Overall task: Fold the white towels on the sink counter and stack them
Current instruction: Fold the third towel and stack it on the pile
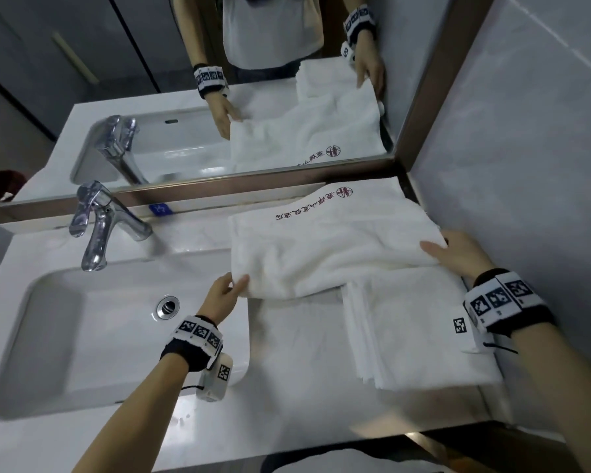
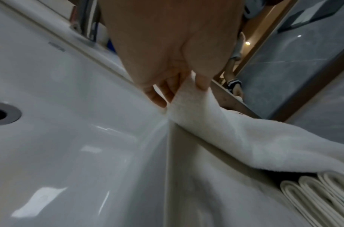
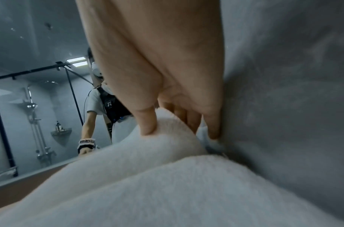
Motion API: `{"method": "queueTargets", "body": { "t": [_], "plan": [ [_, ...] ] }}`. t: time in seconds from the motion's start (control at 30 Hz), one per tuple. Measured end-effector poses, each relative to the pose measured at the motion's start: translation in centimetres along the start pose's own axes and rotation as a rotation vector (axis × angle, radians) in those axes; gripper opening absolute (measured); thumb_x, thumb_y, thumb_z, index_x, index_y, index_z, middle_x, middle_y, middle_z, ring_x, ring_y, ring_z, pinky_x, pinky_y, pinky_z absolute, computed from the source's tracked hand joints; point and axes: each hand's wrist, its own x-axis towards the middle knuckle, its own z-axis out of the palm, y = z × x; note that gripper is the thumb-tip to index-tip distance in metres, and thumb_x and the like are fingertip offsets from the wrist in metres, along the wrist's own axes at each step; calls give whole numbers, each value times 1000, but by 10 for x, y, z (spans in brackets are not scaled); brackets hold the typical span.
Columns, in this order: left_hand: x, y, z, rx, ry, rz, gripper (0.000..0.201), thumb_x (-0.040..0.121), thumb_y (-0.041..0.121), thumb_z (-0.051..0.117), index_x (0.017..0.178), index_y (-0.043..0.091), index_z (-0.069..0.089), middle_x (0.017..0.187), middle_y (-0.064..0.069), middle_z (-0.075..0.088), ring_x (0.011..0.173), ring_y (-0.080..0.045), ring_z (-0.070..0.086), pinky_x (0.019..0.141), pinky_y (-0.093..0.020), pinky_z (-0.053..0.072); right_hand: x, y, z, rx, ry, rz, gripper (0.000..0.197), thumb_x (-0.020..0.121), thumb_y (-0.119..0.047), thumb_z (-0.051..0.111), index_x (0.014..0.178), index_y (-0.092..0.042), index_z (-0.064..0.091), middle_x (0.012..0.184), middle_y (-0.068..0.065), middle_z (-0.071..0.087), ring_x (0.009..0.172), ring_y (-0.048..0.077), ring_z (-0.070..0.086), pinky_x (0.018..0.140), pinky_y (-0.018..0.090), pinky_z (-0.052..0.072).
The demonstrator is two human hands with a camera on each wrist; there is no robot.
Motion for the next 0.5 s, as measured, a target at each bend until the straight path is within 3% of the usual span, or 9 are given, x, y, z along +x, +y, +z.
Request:
{"method": "queueTargets", "body": {
  "t": [0.1,0.13,0.23,0.27,0.33,0.37,0.43,0.5],
  "plan": [
    [5,14,-7,-64,76,8,33,101,24,38,126,5,46,121,-4,53,112,-14,48,98,-29,35,2,-10,-3,56,92,-85,39,95,-23,50,129,-2,52,130,21,56,119,35,52,102,43,40],
    [8,21,-11,-59,104,11,30,101,27,37,121,5,45,116,-4,52,108,-14,46,95,-31,36,4,-14,-6,70,125,-100,42,96,-24,49,132,-3,49,133,20,53,122,35,50,104,45,38],
    [24,46,-29,-10,219,34,25,99,33,38,94,9,38,84,0,43,81,-16,40,67,-30,35,17,-30,-17,64,226,-130,41,98,-27,44,131,-2,46,137,21,49,123,35,47,102,39,35],
    [30,57,-36,6,271,40,25,99,33,40,92,9,37,79,2,41,77,-16,39,64,-31,33,22,-35,-21,66,256,-135,40,99,-28,43,129,-2,47,137,22,49,123,34,47,100,36,35],
    [43,74,-48,35,344,26,24,97,32,43,94,9,44,79,1,46,77,-17,42,70,-28,34,33,-44,-30,106,282,-131,41,98,-30,45,129,-4,49,137,19,50,124,32,48,98,31,35],
    [49,80,-53,42,339,2,24,97,31,45,92,8,49,79,-2,48,73,-18,44,70,-25,36,38,-46,-33,136,270,-118,40,97,-30,47,128,-6,51,135,17,53,122,31,49,96,30,35],
    [52,84,-57,67,289,-78,33,95,32,50,70,10,48,65,-3,45,58,-18,41,54,-23,36,45,-45,-37,184,203,-33,42,93,-31,52,126,-6,56,130,16,58,117,31,54,96,33,39],
    [47,78,-56,143,209,-192,40,92,33,55,61,10,47,60,-6,46,61,-22,42,52,-28,32,46,-38,-35,180,123,92,45,90,-32,57,122,-1,59,121,19,62,110,33,58,95,39,44]
  ]
}}
